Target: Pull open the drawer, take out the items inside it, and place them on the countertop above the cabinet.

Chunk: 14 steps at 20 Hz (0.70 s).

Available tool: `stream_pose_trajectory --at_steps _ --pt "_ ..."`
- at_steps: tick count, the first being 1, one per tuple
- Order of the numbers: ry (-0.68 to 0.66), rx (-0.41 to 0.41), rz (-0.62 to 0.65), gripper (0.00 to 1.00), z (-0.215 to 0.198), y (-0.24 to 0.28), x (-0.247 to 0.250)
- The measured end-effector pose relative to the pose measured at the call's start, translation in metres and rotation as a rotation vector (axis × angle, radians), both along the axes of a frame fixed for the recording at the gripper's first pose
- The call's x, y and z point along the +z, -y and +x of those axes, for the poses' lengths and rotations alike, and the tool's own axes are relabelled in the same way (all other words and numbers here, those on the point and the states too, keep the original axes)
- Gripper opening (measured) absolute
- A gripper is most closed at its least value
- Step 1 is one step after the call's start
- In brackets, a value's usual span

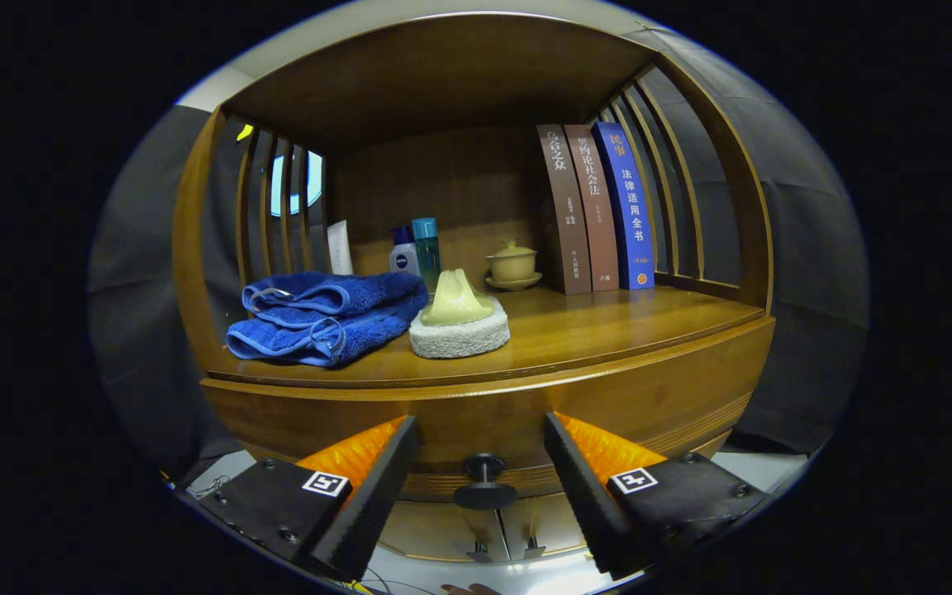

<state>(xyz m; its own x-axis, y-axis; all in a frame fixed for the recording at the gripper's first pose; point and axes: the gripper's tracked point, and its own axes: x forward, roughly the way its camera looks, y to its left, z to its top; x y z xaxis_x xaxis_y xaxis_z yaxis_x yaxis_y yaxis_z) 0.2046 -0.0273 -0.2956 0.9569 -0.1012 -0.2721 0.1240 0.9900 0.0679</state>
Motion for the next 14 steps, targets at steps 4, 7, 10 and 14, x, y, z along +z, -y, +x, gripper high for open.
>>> stream_pose_trajectory --at_steps 4,7,10,14 --pt "-0.005 0.002 0.002 0.99 0.0 -0.001 -0.002" --pt "-0.008 0.019 0.001 0.99 -0.003 -0.003 0.003" --pt "0.007 0.019 -0.007 0.99 -0.013 -0.001 0.016" --pt "0.047 0.039 -0.011 0.99 -0.031 -0.007 0.05"
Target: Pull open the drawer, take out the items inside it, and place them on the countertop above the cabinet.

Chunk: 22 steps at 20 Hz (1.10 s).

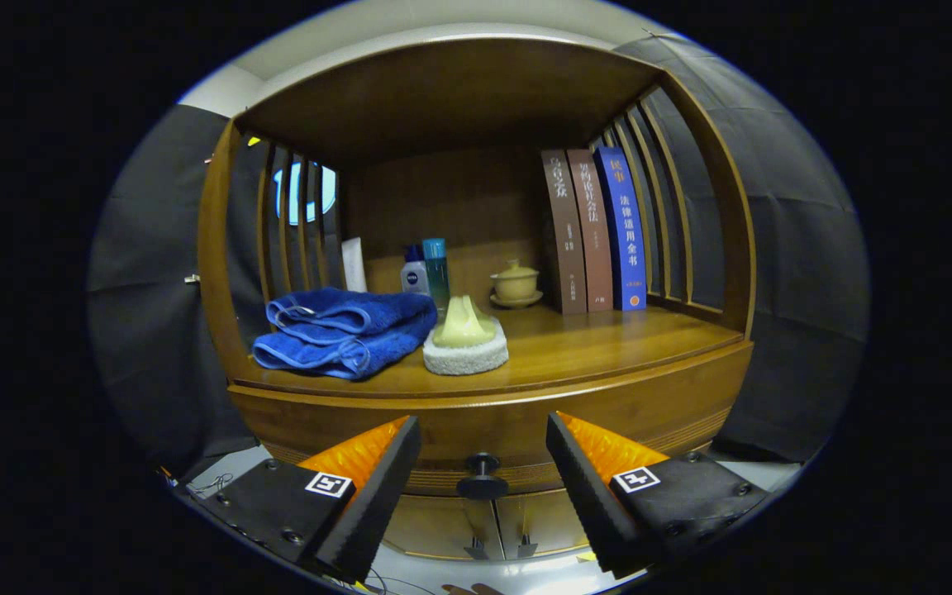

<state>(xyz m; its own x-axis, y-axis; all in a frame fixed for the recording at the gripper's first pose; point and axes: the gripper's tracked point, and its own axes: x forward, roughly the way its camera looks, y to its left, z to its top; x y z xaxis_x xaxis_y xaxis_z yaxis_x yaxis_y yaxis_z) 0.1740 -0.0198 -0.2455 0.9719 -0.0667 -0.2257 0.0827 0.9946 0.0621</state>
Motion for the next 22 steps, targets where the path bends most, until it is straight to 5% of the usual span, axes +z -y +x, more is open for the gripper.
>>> stream_pose_trajectory --at_steps 13,22 --pt "0.106 0.047 -0.026 0.98 -0.087 -0.024 0.205" --pt "0.139 0.084 -0.051 0.98 -0.135 -0.047 0.26"
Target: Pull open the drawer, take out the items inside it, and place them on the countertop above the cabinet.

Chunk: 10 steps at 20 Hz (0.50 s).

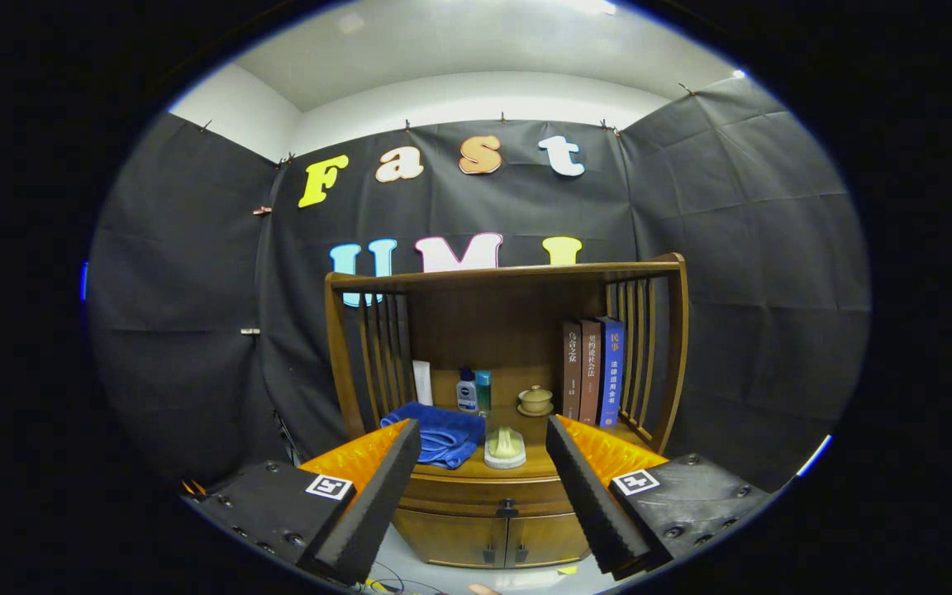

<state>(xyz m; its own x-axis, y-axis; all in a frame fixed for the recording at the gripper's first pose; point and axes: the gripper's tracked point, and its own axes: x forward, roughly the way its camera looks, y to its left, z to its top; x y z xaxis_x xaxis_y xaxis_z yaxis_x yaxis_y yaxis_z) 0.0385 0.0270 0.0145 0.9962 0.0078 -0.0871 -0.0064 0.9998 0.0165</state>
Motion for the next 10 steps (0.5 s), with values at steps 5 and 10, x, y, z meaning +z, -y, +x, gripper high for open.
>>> stream_pose_trajectory --at_steps 5,10 --pt "0.011 0.006 0.0 0.98 -0.014 -0.005 0.003" --pt "0.013 0.005 -0.01 0.98 -0.021 -0.005 0.008"
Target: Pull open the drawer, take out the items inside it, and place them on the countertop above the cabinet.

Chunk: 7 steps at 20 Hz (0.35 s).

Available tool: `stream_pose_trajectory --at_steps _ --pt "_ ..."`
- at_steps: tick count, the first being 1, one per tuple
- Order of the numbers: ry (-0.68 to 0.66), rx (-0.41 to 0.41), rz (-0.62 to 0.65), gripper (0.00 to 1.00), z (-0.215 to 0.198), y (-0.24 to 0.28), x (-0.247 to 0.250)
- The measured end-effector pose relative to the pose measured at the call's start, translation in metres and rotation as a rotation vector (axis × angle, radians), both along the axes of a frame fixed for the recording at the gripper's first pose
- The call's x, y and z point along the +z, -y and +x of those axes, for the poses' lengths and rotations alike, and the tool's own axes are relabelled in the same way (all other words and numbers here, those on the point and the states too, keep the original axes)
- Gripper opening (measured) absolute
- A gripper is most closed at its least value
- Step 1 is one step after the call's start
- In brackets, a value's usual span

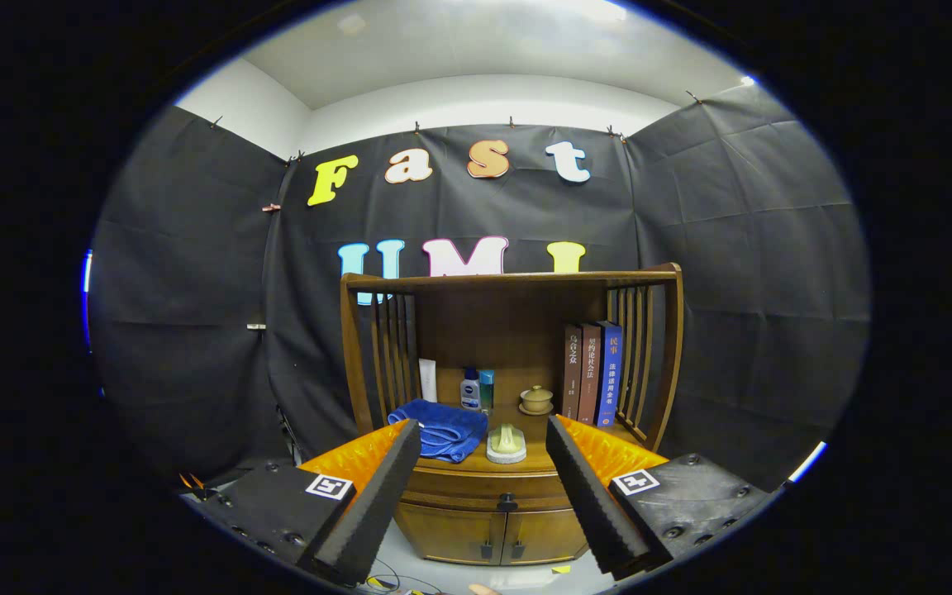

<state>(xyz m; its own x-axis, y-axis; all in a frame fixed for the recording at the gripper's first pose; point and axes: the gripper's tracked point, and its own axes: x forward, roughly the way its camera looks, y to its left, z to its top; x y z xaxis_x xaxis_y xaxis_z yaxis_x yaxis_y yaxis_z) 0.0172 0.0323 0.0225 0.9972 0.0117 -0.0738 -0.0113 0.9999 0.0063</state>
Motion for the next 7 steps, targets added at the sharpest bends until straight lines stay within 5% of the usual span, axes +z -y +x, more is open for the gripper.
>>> stream_pose_trajectory --at_steps 7 --pt "0.0 0.001 0.01 0.98 -0.0024 0.0014 0.0015"
